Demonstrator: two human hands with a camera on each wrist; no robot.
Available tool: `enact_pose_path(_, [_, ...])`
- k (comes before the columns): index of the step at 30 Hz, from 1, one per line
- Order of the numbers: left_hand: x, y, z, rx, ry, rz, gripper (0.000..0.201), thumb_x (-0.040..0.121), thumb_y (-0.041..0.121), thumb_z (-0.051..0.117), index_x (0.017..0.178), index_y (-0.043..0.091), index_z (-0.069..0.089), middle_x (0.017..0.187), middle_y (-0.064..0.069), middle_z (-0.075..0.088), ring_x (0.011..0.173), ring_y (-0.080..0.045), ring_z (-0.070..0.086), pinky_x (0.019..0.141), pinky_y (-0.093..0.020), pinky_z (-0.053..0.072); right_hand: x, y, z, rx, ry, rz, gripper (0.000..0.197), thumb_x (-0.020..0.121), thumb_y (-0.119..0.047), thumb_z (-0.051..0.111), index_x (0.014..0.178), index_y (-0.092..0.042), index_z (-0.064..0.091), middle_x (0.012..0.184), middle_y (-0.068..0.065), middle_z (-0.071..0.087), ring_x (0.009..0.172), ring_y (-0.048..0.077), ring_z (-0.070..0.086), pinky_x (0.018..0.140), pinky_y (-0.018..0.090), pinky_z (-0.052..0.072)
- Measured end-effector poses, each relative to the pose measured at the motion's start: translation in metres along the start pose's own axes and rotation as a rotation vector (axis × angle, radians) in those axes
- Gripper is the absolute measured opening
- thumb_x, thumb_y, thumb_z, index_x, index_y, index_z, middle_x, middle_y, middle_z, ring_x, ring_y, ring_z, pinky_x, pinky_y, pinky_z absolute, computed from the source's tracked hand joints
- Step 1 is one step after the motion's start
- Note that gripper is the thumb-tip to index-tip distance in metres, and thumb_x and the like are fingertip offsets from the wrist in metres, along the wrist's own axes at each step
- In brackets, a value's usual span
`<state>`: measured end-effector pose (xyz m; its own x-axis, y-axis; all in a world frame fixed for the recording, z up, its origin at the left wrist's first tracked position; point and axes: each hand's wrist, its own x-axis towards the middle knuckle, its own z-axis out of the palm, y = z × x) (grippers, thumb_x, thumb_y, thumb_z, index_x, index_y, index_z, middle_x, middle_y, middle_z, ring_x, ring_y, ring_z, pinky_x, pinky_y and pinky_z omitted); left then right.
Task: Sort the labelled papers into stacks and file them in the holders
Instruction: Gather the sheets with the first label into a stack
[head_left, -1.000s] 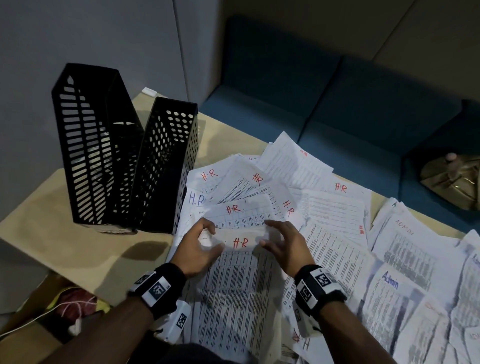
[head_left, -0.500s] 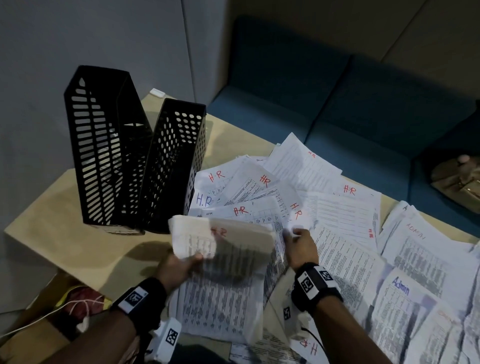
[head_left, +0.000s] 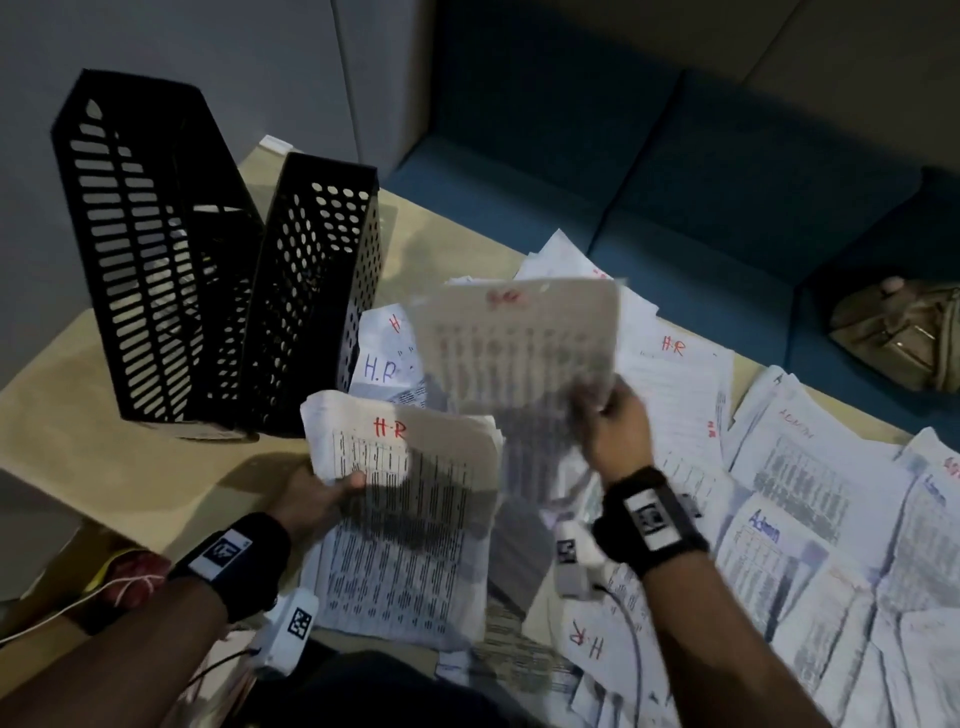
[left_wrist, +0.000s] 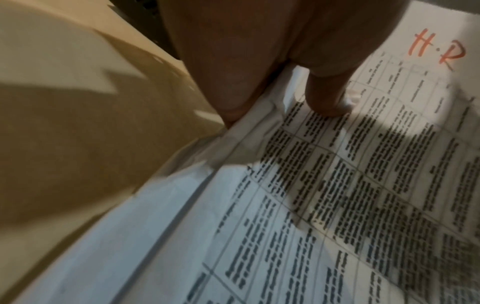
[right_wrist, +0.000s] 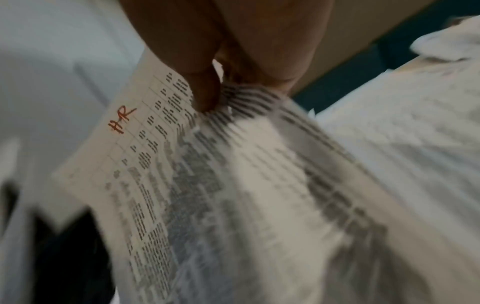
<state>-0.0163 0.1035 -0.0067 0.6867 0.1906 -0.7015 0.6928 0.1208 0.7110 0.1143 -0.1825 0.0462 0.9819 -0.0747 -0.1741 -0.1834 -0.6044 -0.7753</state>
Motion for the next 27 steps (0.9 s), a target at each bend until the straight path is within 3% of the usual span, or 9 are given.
enact_pose_path(2, [0.002, -0.001, -0.006, -0.015, 0.021, 0.016, 0.036, 0.090, 0.007, 0.060, 0.126, -0.001, 0.055, 0.117, -0.011, 0.063, 0.101, -0.027, 0.061, 0.086, -0.037, 0.051, 0.014, -0.004, -0.061, -0.015, 0.143, -0.094, 0.035, 0.083, -0.038, 0.052, 0.100, -0.010, 0.065, 0.086, 0.003, 0.064, 0.082, 0.017, 0.059, 0.067, 0.025, 0.040])
enact_pose_path(5, [0.007, -0.004, -0.015, 0.022, -0.020, 0.041, 0.040, 0.078, 0.031, 0.076, 0.114, 0.019, 0.065, 0.114, -0.007, 0.070, 0.109, -0.027, 0.065, 0.100, -0.047, 0.047, 0.030, 0.006, -0.138, -0.087, 0.218, -0.099, 0.030, 0.087, -0.048, 0.058, 0.089, -0.018, 0.062, 0.079, 0.007, 0.062, 0.077, 0.018, 0.056, 0.067, 0.037, 0.046])
enact_pose_path(9, [0.019, -0.009, -0.009, 0.190, 0.025, 0.073, 0.012, 0.086, 0.030, 0.070, 0.093, 0.020, 0.068, 0.083, 0.006, 0.075, 0.093, -0.024, 0.069, 0.092, -0.044, 0.051, 0.030, 0.027, -0.179, -0.347, -0.172, -0.085, 0.019, 0.090, -0.035, 0.058, 0.080, -0.019, 0.061, 0.058, -0.009, 0.061, 0.059, 0.009, 0.054, 0.056, 0.024, 0.042])
enact_pose_path(12, [0.018, -0.007, 0.000, 0.355, 0.054, 0.086, 0.035, 0.087, 0.036, 0.067, 0.109, 0.009, 0.068, 0.102, -0.008, 0.072, 0.097, -0.027, 0.068, 0.092, -0.043, 0.052, 0.020, 0.030, -0.163, -0.847, -0.562, -0.144, 0.025, 0.092, -0.029, 0.055, 0.116, -0.028, 0.063, 0.099, -0.004, 0.068, 0.089, 0.013, 0.058, 0.078, 0.025, 0.039])
enact_pose_path(15, [0.019, -0.006, 0.009, 0.412, 0.062, 0.119, 0.033, 0.090, 0.022, 0.065, 0.119, 0.006, 0.062, 0.111, -0.013, 0.069, 0.104, -0.030, 0.065, 0.092, -0.039, 0.049, 0.004, 0.049, -0.107, -1.254, -0.802, -0.464, 0.035, 0.084, -0.020, 0.062, 0.116, -0.034, 0.064, 0.120, -0.001, 0.063, 0.116, 0.022, 0.055, 0.106, 0.037, 0.031])
enact_pose_path(18, [0.017, -0.001, 0.016, 0.512, 0.114, 0.154, 0.033, 0.092, 0.016, 0.061, 0.123, 0.004, 0.059, 0.118, -0.017, 0.066, 0.107, -0.033, 0.062, 0.090, -0.037, 0.047, -0.014, 0.055, -0.051, -1.365, -0.874, -0.805, 0.044, 0.052, -0.017, 0.085, 0.091, -0.034, 0.073, 0.104, -0.003, 0.067, 0.099, 0.020, 0.065, 0.099, 0.050, 0.045])
enact_pose_path(22, [0.010, 0.002, 0.016, 0.573, 0.159, 0.144, 0.037, 0.094, 0.009, 0.056, 0.131, 0.004, 0.054, 0.130, -0.016, 0.060, 0.119, -0.035, 0.056, 0.098, -0.036, 0.041, -0.026, 0.060, -0.005, -1.317, -1.022, -0.855, 0.065, 0.080, -0.032, 0.070, 0.138, -0.028, 0.043, 0.146, 0.006, 0.037, 0.134, 0.027, 0.035, 0.117, 0.051, 0.016])
enact_pose_path(24, [0.007, 0.003, 0.014, 0.515, 0.169, 0.131, 0.036, 0.095, 0.006, 0.054, 0.131, 0.003, 0.053, 0.130, -0.017, 0.060, 0.119, -0.035, 0.055, 0.098, -0.035, 0.040, -0.026, 0.063, 0.004, -1.297, -1.036, -0.851, 0.085, 0.068, -0.033, 0.079, 0.141, -0.029, 0.035, 0.143, 0.005, 0.040, 0.129, 0.029, 0.039, 0.116, 0.050, 0.020])
enact_pose_path(27, [0.005, 0.004, 0.014, 0.475, 0.184, 0.095, 0.034, 0.097, 0.007, 0.052, 0.130, 0.001, 0.052, 0.127, -0.019, 0.061, 0.117, -0.037, 0.056, 0.095, -0.036, 0.041, -0.024, 0.067, 0.003, -1.322, -0.996, -0.851, 0.073, 0.071, -0.036, 0.076, 0.135, -0.025, 0.043, 0.128, 0.001, 0.054, 0.119, 0.027, 0.047, 0.112, 0.045, 0.023])
